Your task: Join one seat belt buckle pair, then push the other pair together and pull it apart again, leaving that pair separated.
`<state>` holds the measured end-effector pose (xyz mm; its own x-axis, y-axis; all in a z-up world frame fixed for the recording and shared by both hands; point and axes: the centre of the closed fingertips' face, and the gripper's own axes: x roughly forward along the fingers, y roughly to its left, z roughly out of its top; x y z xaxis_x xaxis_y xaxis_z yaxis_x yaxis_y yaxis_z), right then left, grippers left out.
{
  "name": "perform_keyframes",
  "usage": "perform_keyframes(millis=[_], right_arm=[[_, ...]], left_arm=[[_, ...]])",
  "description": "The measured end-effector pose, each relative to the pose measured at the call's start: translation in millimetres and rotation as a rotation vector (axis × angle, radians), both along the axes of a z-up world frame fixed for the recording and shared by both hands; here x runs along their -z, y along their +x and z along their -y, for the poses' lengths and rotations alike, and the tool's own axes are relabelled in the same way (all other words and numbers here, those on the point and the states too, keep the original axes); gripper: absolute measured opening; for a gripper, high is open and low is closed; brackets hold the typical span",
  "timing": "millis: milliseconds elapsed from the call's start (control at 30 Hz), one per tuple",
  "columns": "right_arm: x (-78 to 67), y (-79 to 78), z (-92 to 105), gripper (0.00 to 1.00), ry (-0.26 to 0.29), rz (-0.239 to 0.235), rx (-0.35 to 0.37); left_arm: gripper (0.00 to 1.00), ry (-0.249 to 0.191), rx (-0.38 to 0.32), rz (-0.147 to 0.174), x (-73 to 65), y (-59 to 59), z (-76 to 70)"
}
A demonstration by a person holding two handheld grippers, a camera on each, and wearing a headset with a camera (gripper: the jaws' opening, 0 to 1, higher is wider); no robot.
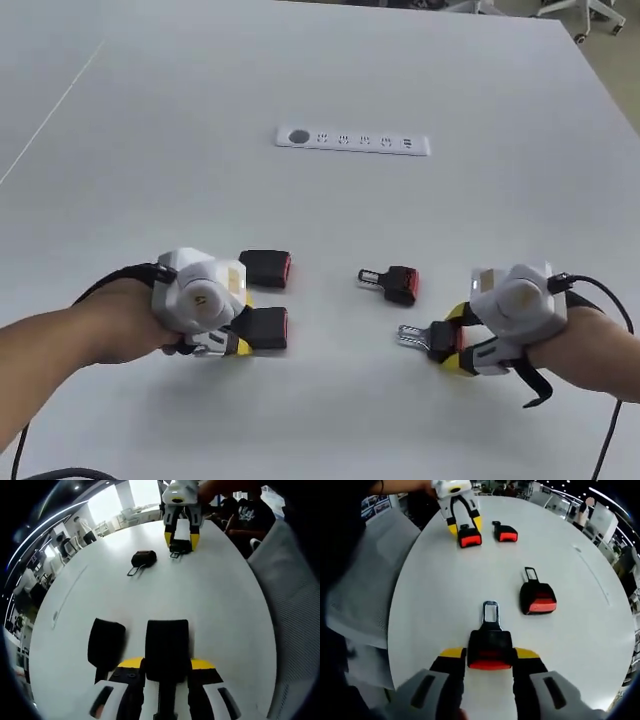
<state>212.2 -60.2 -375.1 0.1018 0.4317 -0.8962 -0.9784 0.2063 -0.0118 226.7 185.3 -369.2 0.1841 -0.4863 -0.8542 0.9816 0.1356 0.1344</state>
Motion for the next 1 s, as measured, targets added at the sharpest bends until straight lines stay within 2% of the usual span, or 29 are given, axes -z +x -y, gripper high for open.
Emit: perform_keyframes(millis=[33,167,367,600,767,867,1000], right_arm=[[-0.6,0.5,-1.2,0.38,0.008,-0.010,0.010],[-0.7,-0.4,-2.6,0.37,-0.015,-0.012,-0.030],[-0.1,0.5,-5.2,0.35,-0.071,-0.025,-0.123],[0.5,1.6,-6.0,0.35,-0.133,-0.039,-0.187],[0.9,3.0,-5.1,0.35,-0.147,-0.041,-0.195],[0.7,2.6,-4.8,0.35,-0.140,-0.040,-0.191],[0.6,2.6,-4.8,0.35,-0.126,-0.041,-0.181]], left_arm=[[0.34,-0.001,0.004,-0.001,-0.2,-0.2,0.1],[0.34,0.004,0.037,0.011,-0.7,-1.1,0.8],[0.33,0.016,0.047,-0.003,-0.5,-1.4,1.3],[0.33,0.014,0.068,-0.015,0.8,-0.9,1.4],[0.33,0.023,0.085,-0.024,1.4,-0.9,2.1],[0.33,0.020,0.085,-0.033,1.7,-0.7,2.0],[0.33,0.016,0.085,-0.030,0.6,-1.9,2.3]])
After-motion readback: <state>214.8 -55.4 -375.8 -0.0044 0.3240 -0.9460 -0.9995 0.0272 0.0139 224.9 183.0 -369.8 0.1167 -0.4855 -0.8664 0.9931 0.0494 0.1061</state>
